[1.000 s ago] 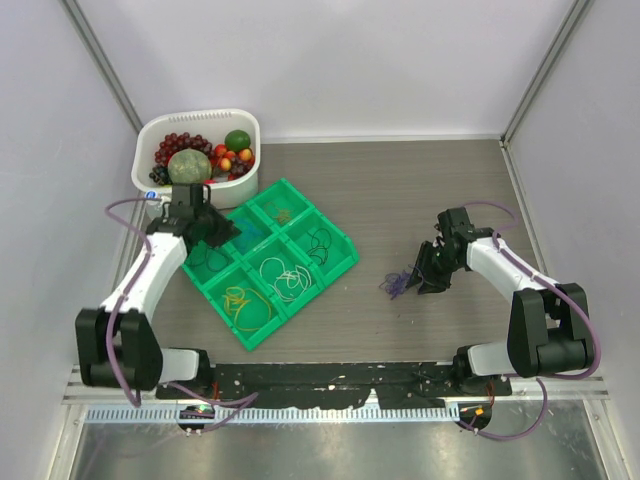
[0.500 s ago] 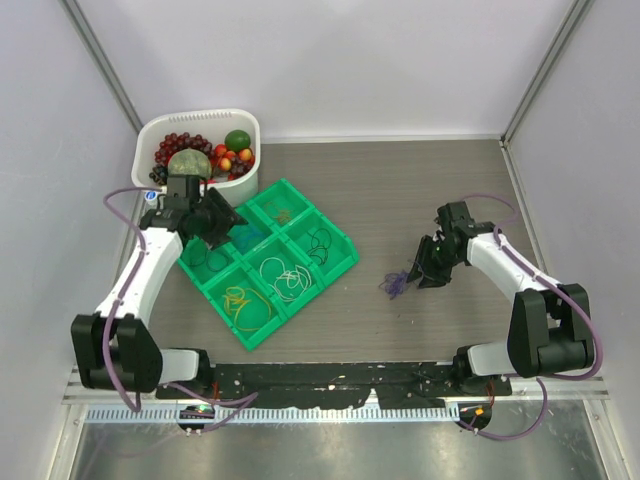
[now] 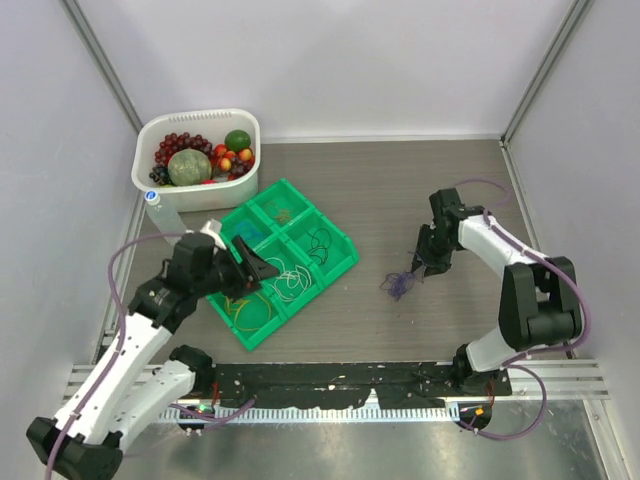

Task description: Untangle the cables

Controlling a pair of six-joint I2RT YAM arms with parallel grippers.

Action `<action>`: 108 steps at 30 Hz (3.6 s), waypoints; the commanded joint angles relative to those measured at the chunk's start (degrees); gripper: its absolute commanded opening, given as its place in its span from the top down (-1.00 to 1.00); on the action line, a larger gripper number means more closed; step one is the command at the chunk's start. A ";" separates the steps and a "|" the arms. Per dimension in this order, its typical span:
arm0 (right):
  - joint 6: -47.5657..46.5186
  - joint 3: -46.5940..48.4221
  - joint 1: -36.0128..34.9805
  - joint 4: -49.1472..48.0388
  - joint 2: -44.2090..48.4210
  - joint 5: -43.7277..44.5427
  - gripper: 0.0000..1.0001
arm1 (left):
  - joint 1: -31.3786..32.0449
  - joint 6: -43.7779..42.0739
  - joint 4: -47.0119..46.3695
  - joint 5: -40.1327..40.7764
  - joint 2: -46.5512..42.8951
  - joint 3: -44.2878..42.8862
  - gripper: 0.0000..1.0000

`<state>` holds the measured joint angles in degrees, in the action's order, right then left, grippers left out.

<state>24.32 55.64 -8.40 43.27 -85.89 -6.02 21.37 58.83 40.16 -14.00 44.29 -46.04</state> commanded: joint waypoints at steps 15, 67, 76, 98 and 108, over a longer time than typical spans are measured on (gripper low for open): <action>17.00 -7.83 -25.52 -7.95 10.12 -8.92 0.17 | 30.92 5.16 -22.03 4.43 22.57 -5.46 -0.36; 13.74 -4.75 -27.19 -2.05 17.25 -0.40 0.16 | 36.55 11.05 -36.30 1.69 42.19 -16.18 0.62; 16.73 -3.43 -26.76 4.53 16.19 14.61 0.16 | 37.08 6.30 -27.08 10.20 32.72 -11.89 1.00; 9.61 -12.22 -30.43 -23.22 19.79 -28.26 -0.34 | 37.08 2.43 -16.26 16.55 17.67 -29.00 1.00; 19.26 -20.03 -34.05 -34.38 21.38 -20.08 -0.33 | 37.08 2.43 -17.83 14.26 21.53 -45.26 1.00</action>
<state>38.02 37.52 -42.50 17.08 -64.79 -28.62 58.17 61.41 25.32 1.67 65.01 -84.58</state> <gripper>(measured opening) 0.669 0.009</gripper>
